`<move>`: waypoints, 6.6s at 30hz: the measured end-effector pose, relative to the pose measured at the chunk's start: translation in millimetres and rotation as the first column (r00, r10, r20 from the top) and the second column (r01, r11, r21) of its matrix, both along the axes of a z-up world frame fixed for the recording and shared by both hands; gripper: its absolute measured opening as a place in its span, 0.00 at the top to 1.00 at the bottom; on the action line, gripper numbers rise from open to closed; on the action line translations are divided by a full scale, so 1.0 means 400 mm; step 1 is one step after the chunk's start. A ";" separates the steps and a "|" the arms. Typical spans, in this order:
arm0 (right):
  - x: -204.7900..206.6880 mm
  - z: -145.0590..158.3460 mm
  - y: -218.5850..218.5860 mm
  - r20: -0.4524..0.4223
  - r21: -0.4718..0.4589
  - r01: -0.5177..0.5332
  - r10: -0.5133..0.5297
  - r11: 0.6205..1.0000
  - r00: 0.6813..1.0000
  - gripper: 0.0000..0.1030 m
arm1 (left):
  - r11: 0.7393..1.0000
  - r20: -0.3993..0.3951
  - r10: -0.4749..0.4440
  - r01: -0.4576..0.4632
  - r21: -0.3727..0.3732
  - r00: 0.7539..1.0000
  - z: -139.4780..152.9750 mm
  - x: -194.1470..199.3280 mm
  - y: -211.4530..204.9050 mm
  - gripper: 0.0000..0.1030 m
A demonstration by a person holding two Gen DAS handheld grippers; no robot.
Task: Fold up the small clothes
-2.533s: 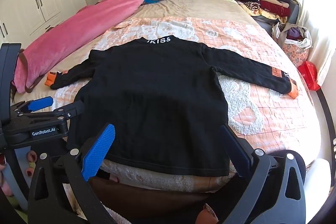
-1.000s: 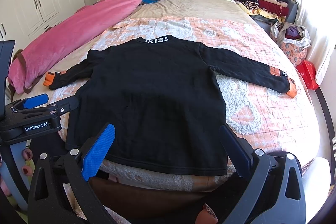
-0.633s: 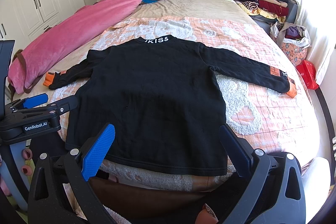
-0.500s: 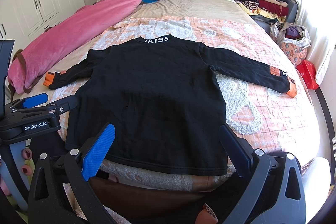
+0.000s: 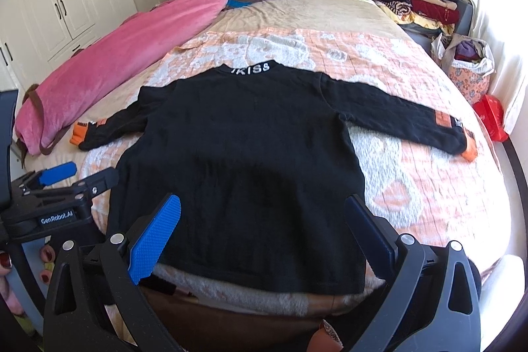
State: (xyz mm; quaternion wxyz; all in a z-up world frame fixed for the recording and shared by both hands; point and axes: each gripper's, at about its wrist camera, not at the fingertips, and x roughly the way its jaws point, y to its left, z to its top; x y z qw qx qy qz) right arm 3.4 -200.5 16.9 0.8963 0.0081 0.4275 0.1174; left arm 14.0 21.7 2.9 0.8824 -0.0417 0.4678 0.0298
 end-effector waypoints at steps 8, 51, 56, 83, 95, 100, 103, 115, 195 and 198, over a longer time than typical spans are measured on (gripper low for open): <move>0.101 -0.004 0.034 0.049 -0.040 -0.026 0.028 0.999 0.998 0.04 | 0.995 -0.005 0.098 -0.098 -0.005 0.995 -0.028 0.057 0.132 0.09; 0.501 -0.201 0.016 0.003 -0.084 0.142 -0.143 0.986 0.990 0.04 | 0.803 -0.021 0.595 -0.594 0.042 0.803 -0.248 0.256 0.913 0.86; 0.505 -0.217 -0.023 -0.013 -0.086 0.179 -0.181 0.980 0.983 0.04 | 0.786 -0.086 0.618 -0.614 0.071 0.781 -0.284 0.257 0.927 0.62; 0.475 -0.189 -0.513 0.034 0.065 0.589 -0.592 0.806 0.806 0.04 | 0.986 0.048 -0.161 0.162 -0.030 0.986 -0.147 0.408 -0.060 0.11; 0.460 -0.225 -0.776 -0.005 0.046 0.753 -0.753 0.657 0.657 0.04 | 0.978 0.024 -0.205 0.206 -0.040 0.978 -0.153 0.527 -0.221 0.09; 0.465 -0.289 -0.842 -0.059 0.018 0.793 -0.791 0.609 0.609 0.04 | 0.972 -0.010 -0.229 0.228 -0.055 0.973 -0.203 0.550 -0.274 0.09; 0.482 -0.323 -0.850 -0.094 0.010 0.789 -0.785 0.615 0.613 0.04 | 0.965 -0.041 -0.258 0.255 -0.067 0.965 -0.238 0.553 -0.306 0.09; 0.526 -0.412 -0.875 -0.196 -0.003 0.784 -0.769 0.620 0.608 0.04 | 0.961 -0.120 -0.276 0.276 -0.013 0.954 -0.342 0.553 -0.366 0.09; 0.616 -0.205 -0.060 0.007 0.118 -0.108 0.108 0.987 0.994 0.33 | 0.989 0.038 0.099 -0.095 -0.109 0.994 -0.147 0.580 0.126 0.94; 0.612 -0.228 -0.023 0.003 0.080 -0.147 0.147 0.986 0.989 0.33 | 0.988 -0.019 0.116 -0.117 -0.102 0.993 -0.197 0.587 0.148 0.93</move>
